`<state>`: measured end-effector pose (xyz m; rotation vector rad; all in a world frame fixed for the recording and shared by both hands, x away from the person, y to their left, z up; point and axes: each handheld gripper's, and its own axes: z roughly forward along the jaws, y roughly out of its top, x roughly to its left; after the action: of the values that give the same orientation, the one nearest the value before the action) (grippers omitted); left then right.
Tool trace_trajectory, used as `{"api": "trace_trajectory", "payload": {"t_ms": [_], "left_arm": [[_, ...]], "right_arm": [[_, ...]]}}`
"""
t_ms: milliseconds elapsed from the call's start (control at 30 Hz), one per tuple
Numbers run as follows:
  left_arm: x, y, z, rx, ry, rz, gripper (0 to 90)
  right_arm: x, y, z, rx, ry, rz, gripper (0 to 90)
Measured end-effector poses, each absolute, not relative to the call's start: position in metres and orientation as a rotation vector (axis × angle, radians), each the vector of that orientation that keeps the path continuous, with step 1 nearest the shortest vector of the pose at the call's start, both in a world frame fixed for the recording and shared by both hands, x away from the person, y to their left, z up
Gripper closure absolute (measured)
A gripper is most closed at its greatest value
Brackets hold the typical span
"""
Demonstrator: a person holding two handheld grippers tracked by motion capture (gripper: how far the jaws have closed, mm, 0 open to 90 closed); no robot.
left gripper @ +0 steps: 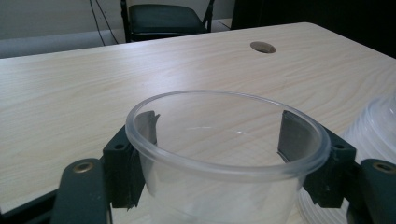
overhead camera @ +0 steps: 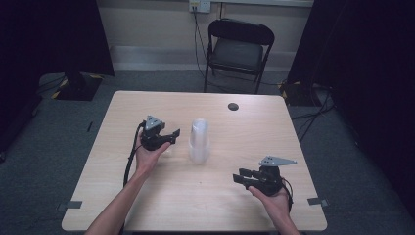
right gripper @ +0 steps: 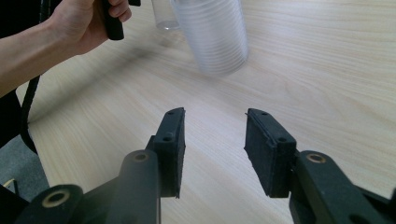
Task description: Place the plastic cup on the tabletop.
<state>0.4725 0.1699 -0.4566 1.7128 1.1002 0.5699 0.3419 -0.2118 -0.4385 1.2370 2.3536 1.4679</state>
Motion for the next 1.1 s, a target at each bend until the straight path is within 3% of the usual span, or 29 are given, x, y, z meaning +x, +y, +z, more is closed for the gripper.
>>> {"api": "trace_trajectory", "payload": {"t_ms": [1100], "left_arm": [[0.457, 0.181, -0.473, 1.860, 1.097, 0.553, 21.7]], "right_arm": [[0.342, -0.208, -0.439, 1.231, 2.368, 1.457, 57.9]]}}
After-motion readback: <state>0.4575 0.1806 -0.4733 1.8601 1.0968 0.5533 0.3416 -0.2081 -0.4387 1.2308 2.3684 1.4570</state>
